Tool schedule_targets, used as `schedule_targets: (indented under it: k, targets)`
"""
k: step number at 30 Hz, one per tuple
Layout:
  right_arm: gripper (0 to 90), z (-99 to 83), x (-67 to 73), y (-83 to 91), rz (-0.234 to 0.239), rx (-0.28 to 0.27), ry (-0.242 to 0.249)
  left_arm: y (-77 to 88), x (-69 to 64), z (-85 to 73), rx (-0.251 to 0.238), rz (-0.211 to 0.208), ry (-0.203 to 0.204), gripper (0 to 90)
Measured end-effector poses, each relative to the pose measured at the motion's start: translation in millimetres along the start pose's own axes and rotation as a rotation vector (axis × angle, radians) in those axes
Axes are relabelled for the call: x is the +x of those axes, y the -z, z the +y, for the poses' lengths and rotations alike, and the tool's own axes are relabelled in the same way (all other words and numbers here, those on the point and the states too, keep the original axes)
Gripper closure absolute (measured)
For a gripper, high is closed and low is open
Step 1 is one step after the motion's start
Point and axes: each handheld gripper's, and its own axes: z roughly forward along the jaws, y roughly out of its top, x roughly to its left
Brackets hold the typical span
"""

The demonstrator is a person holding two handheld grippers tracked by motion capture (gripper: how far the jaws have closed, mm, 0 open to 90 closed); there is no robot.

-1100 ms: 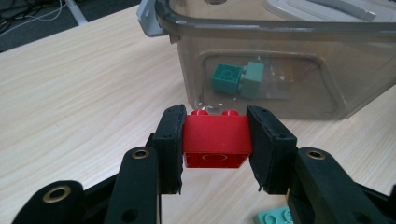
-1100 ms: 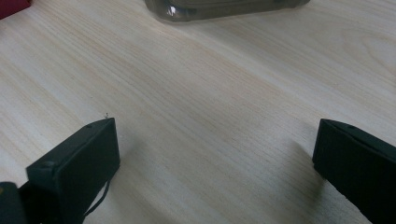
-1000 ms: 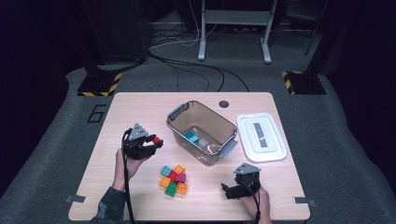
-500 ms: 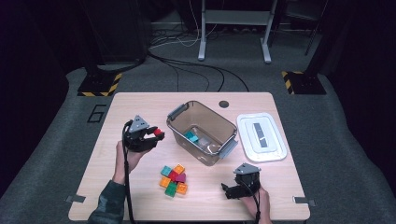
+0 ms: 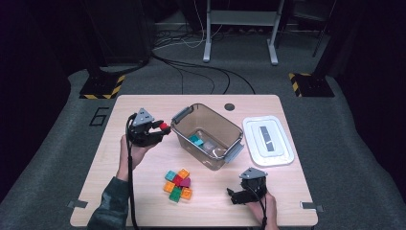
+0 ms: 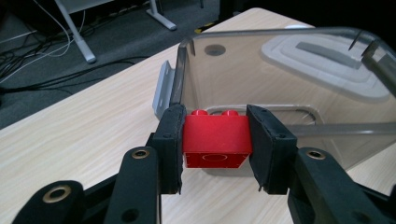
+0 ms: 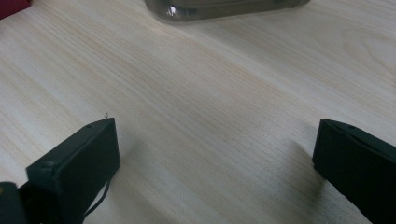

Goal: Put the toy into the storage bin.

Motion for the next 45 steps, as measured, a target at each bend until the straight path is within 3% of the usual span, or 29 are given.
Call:
schedule_targets:
  k: [11,29,36,45]
  targets:
    - [0.0,0.0,0.0,0.0,0.001,0.001,0.000,-11.5,-1.1,18.3,-0.006,-0.016,-0.010,58.8]
    - [0.0,0.0,0.0,0.0,0.000,0.001,0.000,-33.5,-1.7,26.4,0.001,-0.039,-0.005,58.8]
    - [0.0,0.0,0.0,0.0,0.001,0.001,0.000,-50.0,-4.2,28.3,0.023,-0.061,0.000,58.8]
    - [0.0,0.0,-0.1,0.0,0.001,0.001,0.000,-78.7,-8.2,22.9,0.105,-0.075,0.012,58.7]
